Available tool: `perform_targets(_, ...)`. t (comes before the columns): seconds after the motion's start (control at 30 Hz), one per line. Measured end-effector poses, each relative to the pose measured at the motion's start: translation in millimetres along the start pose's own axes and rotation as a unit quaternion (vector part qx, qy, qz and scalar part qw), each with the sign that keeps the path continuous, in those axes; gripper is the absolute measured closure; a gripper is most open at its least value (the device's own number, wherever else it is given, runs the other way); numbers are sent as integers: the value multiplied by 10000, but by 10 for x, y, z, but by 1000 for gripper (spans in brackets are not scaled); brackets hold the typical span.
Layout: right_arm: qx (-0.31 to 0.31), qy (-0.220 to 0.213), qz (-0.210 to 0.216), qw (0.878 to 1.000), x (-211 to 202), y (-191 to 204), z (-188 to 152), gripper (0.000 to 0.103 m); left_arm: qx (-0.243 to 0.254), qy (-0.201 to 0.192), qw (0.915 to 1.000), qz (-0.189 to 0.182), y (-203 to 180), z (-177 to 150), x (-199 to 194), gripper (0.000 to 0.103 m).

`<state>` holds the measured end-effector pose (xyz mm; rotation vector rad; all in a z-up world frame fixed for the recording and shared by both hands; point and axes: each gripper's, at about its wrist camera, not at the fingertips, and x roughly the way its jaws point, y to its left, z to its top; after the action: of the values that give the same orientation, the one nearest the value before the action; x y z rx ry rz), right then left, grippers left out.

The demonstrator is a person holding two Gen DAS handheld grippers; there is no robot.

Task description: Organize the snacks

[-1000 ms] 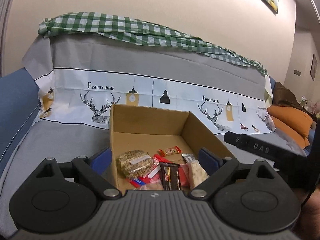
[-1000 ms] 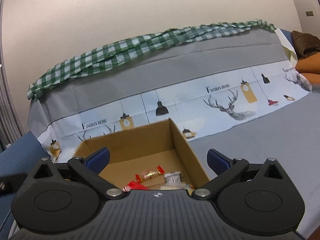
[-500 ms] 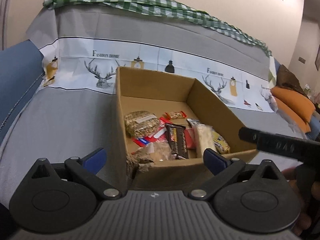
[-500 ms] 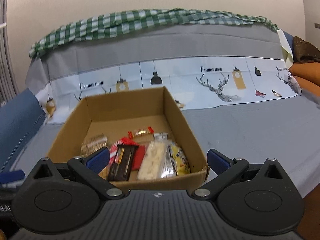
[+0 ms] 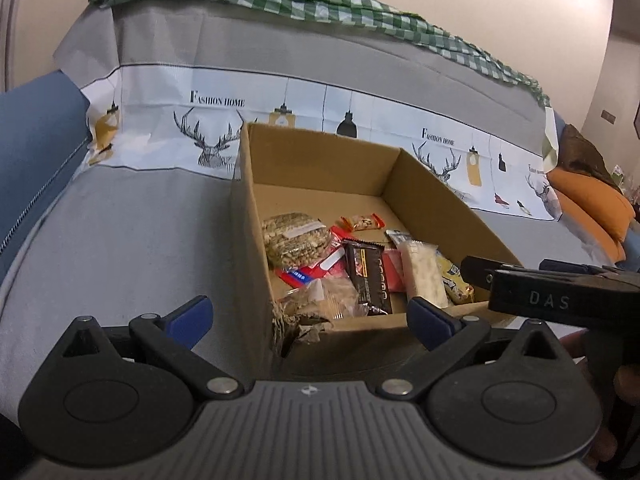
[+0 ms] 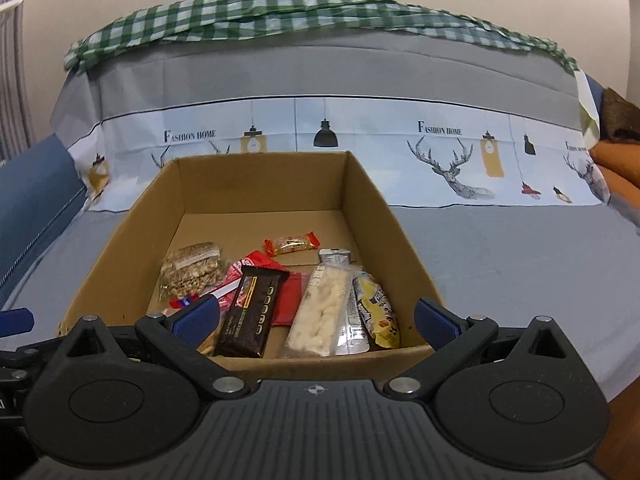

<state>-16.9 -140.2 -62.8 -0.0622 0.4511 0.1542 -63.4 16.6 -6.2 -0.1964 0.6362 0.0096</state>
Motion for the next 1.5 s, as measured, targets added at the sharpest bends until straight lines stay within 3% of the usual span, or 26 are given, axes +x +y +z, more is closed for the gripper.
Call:
perform_targets(0.43,-132,47,1,9999,20,24,-11,1,-187,-8,9998,27,35,15,16,0)
perform_targets(1.5,-146,13,-19,9999,17,41,-19,1,-92,-75,9999,-69,-38,-6,12,0)
